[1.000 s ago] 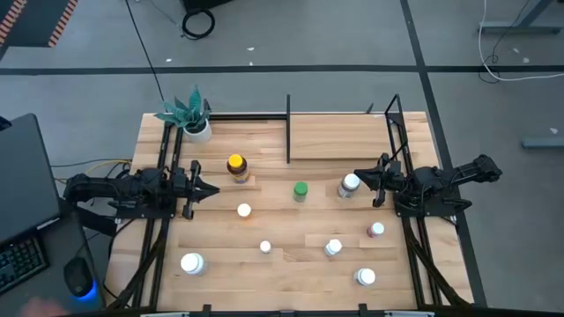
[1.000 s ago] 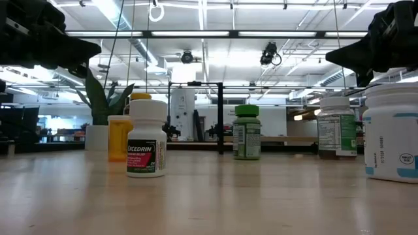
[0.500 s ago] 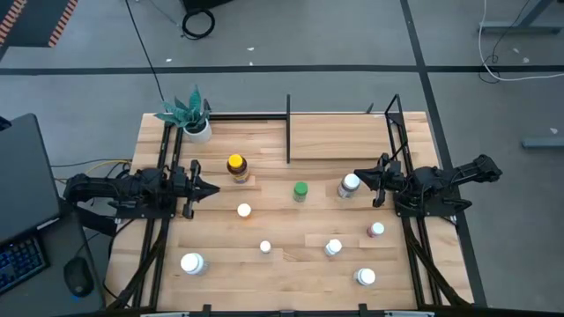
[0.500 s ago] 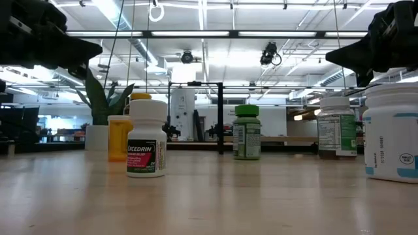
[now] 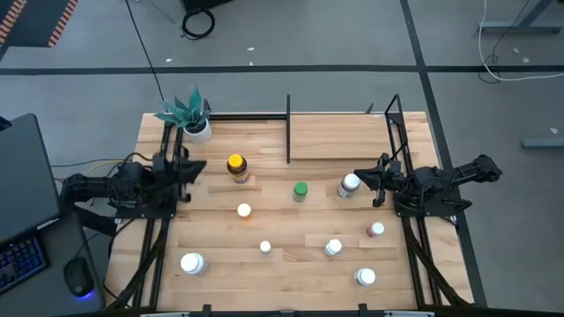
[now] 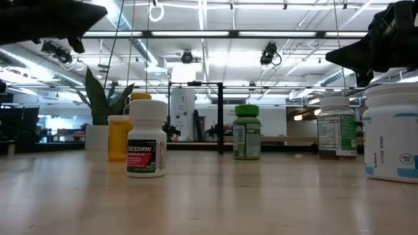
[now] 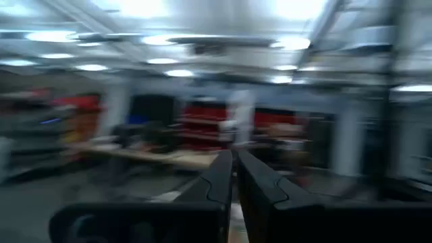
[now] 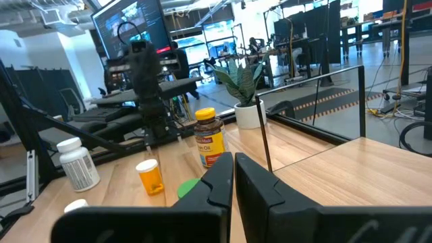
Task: Pick and place medicine bottles onto shelf by color
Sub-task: Put the transparent pill bottle on the shelf
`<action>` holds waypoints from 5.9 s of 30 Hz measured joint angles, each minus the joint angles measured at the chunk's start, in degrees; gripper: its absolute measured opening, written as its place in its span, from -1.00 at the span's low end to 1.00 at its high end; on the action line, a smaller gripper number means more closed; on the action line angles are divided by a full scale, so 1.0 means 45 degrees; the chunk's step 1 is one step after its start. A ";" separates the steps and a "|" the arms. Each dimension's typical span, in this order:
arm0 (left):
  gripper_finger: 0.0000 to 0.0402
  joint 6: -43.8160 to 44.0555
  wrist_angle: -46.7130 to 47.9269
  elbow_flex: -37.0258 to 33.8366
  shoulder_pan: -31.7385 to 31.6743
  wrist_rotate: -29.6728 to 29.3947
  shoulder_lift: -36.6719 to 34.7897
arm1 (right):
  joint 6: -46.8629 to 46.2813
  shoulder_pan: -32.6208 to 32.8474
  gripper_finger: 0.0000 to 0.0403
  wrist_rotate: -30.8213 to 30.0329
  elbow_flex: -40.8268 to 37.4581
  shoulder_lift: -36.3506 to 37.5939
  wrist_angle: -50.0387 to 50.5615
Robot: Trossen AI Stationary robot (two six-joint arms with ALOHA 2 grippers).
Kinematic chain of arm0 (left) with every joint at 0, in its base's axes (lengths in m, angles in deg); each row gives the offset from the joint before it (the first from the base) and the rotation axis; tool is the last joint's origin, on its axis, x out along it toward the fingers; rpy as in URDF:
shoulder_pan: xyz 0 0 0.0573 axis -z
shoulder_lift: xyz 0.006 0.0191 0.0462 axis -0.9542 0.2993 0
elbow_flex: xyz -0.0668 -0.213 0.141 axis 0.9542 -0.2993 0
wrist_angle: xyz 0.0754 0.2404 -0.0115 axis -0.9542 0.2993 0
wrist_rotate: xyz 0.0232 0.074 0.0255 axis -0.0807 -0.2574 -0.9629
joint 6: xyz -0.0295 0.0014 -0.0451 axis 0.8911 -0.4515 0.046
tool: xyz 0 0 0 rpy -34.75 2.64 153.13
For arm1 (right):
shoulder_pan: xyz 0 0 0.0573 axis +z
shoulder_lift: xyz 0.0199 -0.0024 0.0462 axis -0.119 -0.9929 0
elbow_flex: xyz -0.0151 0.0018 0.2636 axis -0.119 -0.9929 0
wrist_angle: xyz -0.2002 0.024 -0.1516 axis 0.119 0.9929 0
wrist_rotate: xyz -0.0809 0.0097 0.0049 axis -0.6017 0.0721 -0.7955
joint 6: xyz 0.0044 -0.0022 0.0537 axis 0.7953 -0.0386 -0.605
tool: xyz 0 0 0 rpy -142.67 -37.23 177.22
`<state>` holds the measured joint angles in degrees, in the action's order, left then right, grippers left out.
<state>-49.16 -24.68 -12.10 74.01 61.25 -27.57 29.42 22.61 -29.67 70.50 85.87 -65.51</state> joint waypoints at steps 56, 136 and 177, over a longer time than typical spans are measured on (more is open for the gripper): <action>-0.50 0.0884 0.3720 0.8250 -0.3715 -0.2588 0.9504 | -0.0033 -0.0726 -0.45 -0.4278 0.4491 -0.2935 -0.1787; -0.04 0.3587 0.7324 0.8250 -0.3681 -0.2496 0.8027 | -0.7997 -0.5266 0.44 0.6799 1.2324 -1.7291 1.4887; -0.05 0.3633 0.7329 0.8250 -0.3683 -0.2496 0.8029 | 0.1274 -1.3399 0.22 0.4919 1.5724 -1.7306 1.7180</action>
<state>-32.81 8.31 25.03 57.44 50.01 8.56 35.15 -37.69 -7.54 141.25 7.99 11.80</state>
